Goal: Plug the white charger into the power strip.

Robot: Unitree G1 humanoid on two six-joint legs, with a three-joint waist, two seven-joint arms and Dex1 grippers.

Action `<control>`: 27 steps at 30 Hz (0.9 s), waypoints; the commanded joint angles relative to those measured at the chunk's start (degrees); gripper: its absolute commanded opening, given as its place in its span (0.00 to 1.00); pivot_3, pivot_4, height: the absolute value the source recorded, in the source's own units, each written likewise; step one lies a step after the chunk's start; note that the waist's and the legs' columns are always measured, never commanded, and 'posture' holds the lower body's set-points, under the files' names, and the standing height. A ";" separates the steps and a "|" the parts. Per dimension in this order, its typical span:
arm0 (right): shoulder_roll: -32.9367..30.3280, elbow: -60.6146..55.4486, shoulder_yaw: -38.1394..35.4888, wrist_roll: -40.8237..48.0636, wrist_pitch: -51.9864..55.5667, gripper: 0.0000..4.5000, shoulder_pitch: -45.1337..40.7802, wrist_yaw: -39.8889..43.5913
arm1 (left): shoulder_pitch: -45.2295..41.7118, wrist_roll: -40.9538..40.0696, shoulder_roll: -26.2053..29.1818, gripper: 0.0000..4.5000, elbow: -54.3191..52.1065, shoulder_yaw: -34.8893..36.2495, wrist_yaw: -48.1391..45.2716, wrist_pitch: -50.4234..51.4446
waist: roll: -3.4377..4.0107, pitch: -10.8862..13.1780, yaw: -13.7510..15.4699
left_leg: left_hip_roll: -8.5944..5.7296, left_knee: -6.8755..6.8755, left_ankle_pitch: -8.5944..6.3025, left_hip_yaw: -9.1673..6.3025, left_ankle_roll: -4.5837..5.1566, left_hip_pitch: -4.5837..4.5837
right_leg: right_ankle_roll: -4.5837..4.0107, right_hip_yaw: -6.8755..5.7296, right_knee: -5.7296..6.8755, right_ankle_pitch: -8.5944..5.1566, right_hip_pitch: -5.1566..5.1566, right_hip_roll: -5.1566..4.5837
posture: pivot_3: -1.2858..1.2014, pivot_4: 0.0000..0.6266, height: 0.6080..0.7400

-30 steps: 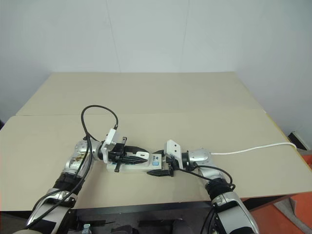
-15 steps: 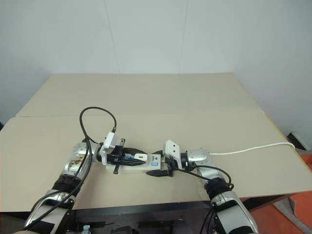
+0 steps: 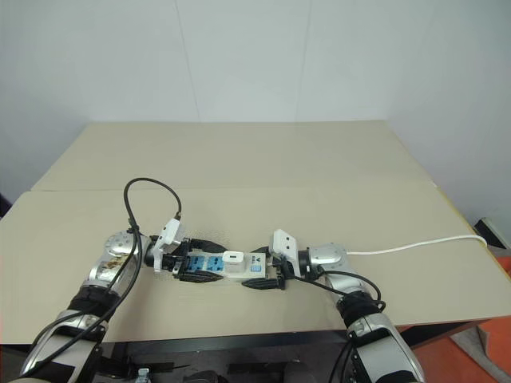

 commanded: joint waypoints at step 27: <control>-13.98 -22.10 -7.32 4.74 8.20 1.00 11.24 -0.77 | -9.16 -4.08 8.49 1.00 4.01 9.11 -3.14 -0.10 | -0.07 0.16 2.50 | -0.09 -0.04 -0.01 -0.03 0.02 -1.04 | 0.05 -0.32 -0.35 -0.02 -0.63 -0.12 | 0.52 0.24 1.00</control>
